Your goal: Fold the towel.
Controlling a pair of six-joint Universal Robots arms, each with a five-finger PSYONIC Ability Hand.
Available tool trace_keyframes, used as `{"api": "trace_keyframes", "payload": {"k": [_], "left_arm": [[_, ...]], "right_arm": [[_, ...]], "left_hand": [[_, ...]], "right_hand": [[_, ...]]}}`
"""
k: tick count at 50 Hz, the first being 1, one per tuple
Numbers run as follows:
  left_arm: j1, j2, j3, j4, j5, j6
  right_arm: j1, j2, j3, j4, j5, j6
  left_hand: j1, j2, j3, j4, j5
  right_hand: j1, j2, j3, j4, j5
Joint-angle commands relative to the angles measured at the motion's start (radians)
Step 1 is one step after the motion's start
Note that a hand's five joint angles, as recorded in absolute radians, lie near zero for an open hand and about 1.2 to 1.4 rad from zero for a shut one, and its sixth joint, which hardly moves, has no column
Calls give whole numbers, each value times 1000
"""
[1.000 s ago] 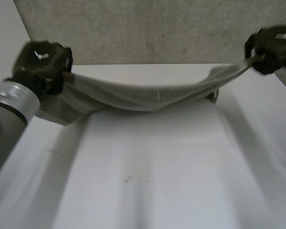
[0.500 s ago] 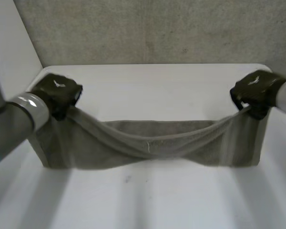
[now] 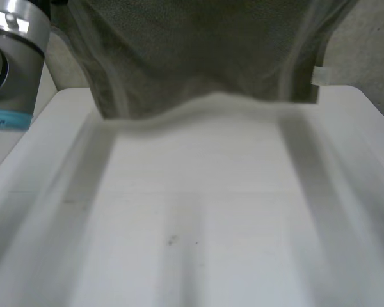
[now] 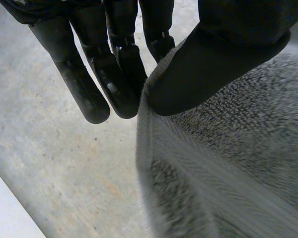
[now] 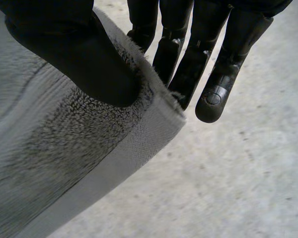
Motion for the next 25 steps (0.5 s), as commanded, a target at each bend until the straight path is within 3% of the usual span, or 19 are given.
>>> {"api": "trace_keyframes", "payload": {"k": [1, 16, 25], "left_arm": [[37, 19, -239, 7, 6, -16], [43, -168, -571, 7, 93, -10], [45, -162, -609, -44, 93, 21]], "right_arm": [[-1, 33, 82, 215, -60, -13], [-3, 290, 283, 365, -51, -154], [-15, 231, 329, 428, -54, -157]], "left_hand": [[224, 181, 180, 179, 192], [224, 181, 180, 179, 192], [224, 181, 180, 179, 192]], "right_hand": [[24, 215, 208, 201, 245], [24, 215, 208, 201, 245], [24, 215, 208, 201, 245]]}}
